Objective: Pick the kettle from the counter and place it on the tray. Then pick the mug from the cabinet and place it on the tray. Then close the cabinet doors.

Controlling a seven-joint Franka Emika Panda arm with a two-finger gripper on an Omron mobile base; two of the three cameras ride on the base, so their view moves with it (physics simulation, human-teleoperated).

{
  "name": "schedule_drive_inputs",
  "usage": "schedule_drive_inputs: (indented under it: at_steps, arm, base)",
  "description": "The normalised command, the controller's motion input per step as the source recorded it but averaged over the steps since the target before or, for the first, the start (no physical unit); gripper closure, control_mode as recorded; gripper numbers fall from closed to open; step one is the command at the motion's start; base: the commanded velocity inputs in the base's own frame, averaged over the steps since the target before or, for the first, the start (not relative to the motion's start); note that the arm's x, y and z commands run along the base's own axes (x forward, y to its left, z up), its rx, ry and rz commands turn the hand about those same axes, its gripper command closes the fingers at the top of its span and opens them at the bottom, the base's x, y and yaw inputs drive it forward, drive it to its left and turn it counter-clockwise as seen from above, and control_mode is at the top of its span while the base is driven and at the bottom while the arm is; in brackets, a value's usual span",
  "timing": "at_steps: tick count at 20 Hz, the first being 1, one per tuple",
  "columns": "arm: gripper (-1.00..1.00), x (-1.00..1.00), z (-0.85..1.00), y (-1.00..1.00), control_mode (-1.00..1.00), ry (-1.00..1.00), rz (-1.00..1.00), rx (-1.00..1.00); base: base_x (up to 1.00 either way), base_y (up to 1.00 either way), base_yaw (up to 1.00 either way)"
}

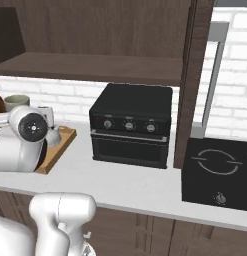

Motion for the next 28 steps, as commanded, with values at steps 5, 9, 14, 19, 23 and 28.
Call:
schedule_drive_inputs:
  at_steps: [5,9,14,19,23,28]
  arm:
    - [1.0,0.18,-0.64,0.05,-1.0,-0.02,0.06,-0.03]
    - [1.0,0.17,-0.7,0.11,-1.0,-0.02,0.05,0.0]
    - [1.0,0.18,-0.77,0.32,-1.0,-0.04,0.05,0.0]
    - [1.0,0.2,-0.78,0.52,-1.0,-0.05,0.09,0.0]
    - [1.0,0.22,-0.63,0.36,-1.0,-0.08,0.11,0.0]
    - [1.0,0.31,-0.55,0.14,-1.0,-0.06,0.16,0.0]
  base:
    - [0.0,0.0,0.0]
    - [0.0,0.0,0.0]
    - [0.0,0.0,0.0]
    - [0.0,0.0,0.0]
    - [0.0,0.0,0.0]
    - [0.0,0.0,0.0]
